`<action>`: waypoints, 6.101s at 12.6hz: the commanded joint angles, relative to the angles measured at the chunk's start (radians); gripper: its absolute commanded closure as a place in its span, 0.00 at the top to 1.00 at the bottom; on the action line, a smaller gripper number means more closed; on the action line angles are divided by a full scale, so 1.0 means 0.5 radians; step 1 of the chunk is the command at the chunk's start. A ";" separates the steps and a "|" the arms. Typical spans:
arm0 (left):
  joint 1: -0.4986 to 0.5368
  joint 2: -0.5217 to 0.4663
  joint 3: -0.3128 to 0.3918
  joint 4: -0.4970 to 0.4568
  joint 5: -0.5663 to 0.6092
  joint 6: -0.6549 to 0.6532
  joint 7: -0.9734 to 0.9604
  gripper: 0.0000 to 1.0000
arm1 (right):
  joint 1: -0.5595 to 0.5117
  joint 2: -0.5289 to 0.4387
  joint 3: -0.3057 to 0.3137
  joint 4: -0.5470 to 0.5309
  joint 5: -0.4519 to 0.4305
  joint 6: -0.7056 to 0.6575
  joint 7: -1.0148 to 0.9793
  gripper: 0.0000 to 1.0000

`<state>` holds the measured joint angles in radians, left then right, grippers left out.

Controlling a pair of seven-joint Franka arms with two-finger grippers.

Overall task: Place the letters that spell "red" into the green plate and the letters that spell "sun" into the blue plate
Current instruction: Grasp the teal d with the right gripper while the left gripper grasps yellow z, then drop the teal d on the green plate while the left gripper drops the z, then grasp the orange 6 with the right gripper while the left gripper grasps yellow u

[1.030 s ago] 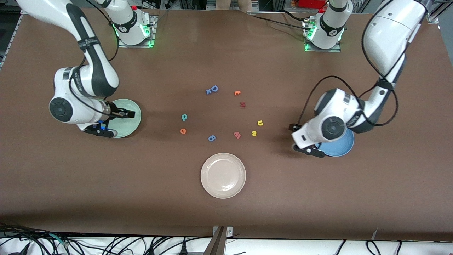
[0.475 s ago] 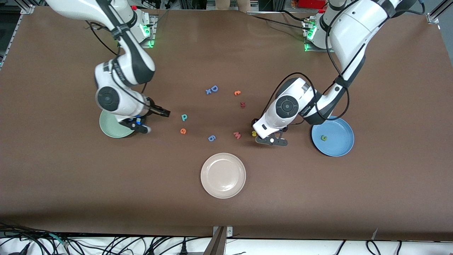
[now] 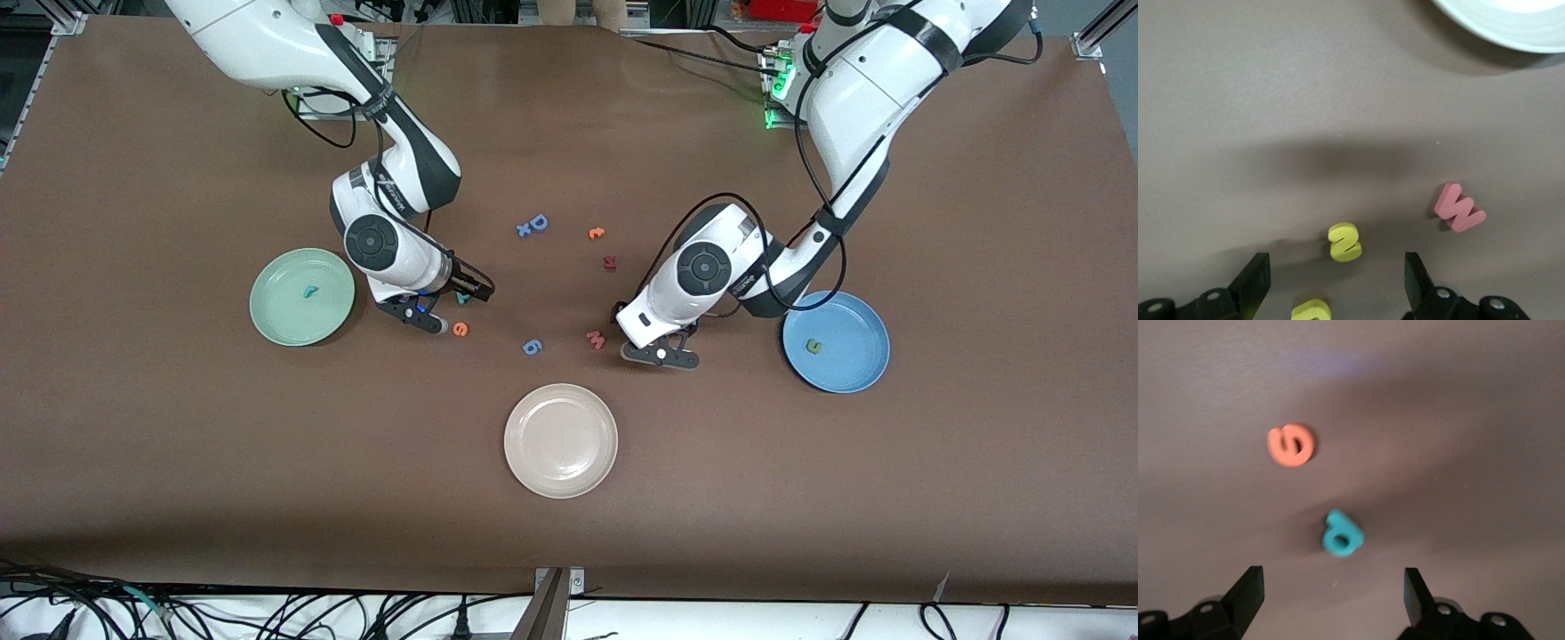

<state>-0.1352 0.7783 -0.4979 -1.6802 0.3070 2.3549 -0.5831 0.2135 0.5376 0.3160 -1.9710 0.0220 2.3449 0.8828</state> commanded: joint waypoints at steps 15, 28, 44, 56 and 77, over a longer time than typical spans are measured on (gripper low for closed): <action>-0.095 0.103 0.075 0.099 0.141 -0.013 -0.030 0.59 | -0.004 0.131 -0.003 0.003 -0.124 0.185 0.066 0.42; -0.058 -0.068 0.066 0.157 0.156 -0.355 0.025 0.10 | -0.001 0.149 -0.003 0.000 -0.124 0.185 0.066 0.28; 0.819 -0.378 -0.029 -0.069 0.162 -1.028 0.746 0.10 | -0.129 -0.348 -0.441 -0.028 -0.115 -0.621 -0.859 0.28; 1.034 -0.326 -0.029 -0.343 0.263 -0.703 0.777 1.00 | -0.148 -0.336 -0.651 -0.207 0.093 -0.339 -1.281 0.74; 0.181 -0.099 -0.198 -0.281 0.205 -0.123 -0.340 0.85 | 0.426 0.201 -0.479 0.245 0.238 0.379 -0.121 0.74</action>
<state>-0.0220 0.7308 -0.6247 -1.8353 0.4080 2.2870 -0.7574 0.4170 0.6187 0.0894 -1.8745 0.1459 2.5287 0.8159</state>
